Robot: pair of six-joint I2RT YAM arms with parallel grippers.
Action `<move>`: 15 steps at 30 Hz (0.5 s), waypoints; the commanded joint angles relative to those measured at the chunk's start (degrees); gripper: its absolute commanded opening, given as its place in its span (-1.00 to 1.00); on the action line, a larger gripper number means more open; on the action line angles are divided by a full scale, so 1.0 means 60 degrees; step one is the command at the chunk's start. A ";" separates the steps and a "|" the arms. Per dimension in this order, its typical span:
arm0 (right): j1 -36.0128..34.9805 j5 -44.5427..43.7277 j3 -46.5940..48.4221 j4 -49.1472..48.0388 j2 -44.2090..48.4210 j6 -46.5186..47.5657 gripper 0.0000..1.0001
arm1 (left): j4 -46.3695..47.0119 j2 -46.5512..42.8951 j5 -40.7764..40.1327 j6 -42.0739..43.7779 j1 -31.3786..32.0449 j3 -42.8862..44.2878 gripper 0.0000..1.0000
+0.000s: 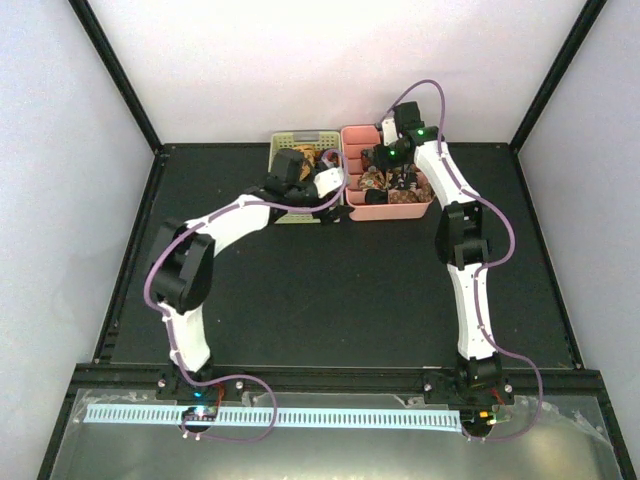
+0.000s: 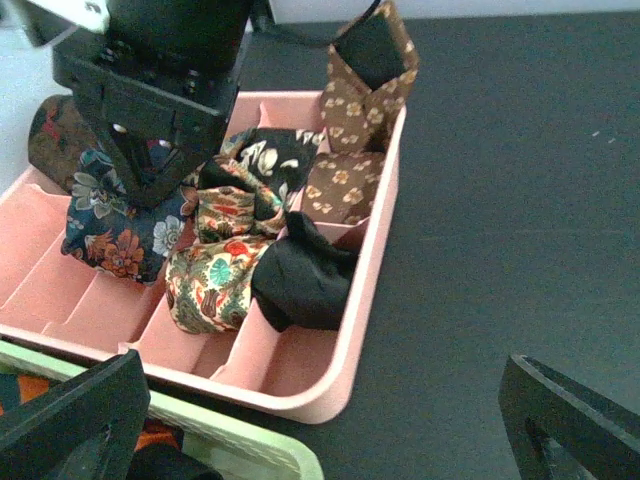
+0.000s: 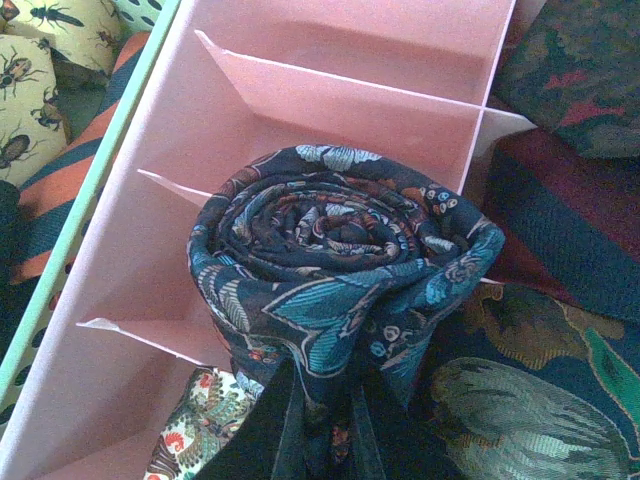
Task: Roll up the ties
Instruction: Move the storage box to the center of the board.
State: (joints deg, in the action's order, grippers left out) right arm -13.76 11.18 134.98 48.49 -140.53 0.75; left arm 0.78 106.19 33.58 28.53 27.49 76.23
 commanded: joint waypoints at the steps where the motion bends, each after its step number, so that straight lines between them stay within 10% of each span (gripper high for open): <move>1: 0.0007 -0.0151 -0.0335 0.0202 -0.0349 0.0000 -0.97 | -0.1069 0.1247 -0.0302 0.1511 0.0238 0.1356 0.97; 15: 0.0008 -0.0183 -0.0420 0.0171 -0.0259 0.0090 -0.97 | -0.5163 0.4109 -0.1139 0.3747 0.1013 0.5293 0.91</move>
State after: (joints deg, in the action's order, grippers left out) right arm -13.74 11.25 134.32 47.90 -140.51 0.89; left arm -22.52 129.54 29.52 45.84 31.92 105.01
